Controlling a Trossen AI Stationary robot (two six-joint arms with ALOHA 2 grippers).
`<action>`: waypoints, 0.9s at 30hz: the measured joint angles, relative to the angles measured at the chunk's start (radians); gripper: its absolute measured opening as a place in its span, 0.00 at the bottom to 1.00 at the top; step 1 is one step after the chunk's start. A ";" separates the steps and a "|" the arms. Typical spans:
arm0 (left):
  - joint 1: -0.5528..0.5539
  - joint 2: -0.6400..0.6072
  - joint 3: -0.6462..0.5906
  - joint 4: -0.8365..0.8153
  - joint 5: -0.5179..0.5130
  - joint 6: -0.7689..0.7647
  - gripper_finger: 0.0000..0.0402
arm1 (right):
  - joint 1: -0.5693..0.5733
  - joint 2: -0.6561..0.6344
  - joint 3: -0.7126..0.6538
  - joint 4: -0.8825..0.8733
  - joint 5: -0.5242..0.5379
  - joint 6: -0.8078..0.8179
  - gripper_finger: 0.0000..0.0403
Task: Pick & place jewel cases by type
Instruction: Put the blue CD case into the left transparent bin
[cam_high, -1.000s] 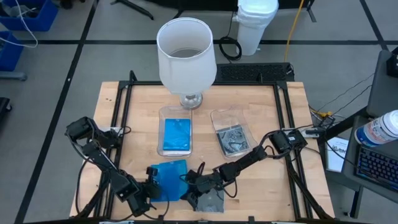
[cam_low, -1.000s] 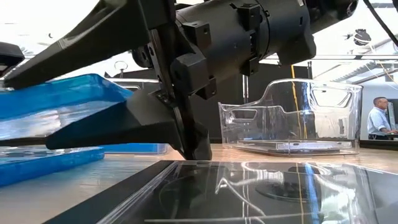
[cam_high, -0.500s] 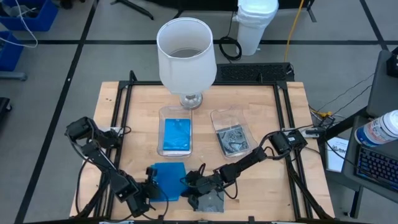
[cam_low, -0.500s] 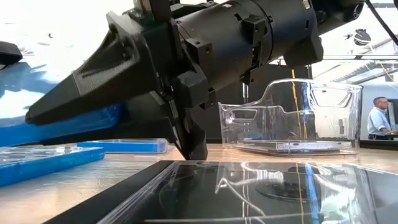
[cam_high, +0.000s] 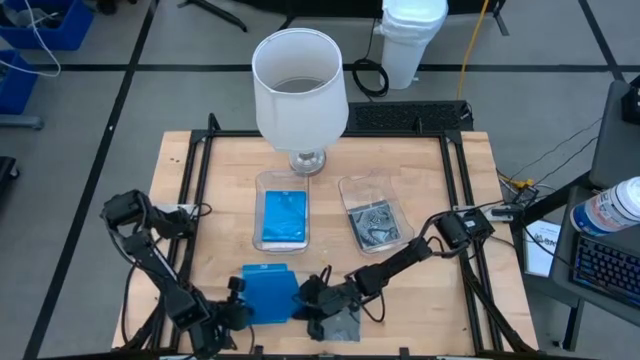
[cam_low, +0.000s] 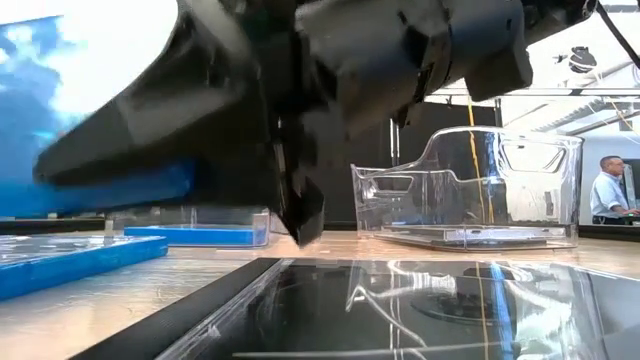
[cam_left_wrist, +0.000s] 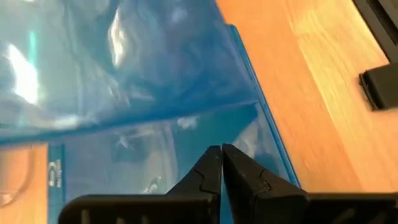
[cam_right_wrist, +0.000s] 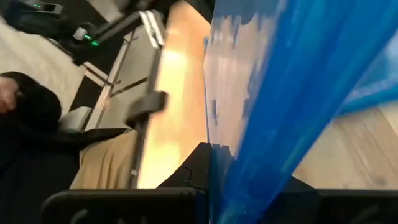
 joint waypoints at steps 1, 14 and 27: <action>-0.005 0.000 0.000 0.000 -0.018 -0.008 0.05 | 0.000 -0.009 0.000 0.005 0.000 -0.017 0.07; -0.038 -0.001 0.000 0.005 -0.107 -0.051 0.09 | -0.046 -0.345 0.003 -0.338 0.115 -0.115 0.07; -0.038 -0.001 0.000 -0.001 -0.101 -0.043 0.12 | -0.305 -0.419 0.003 -0.598 -0.117 0.108 0.07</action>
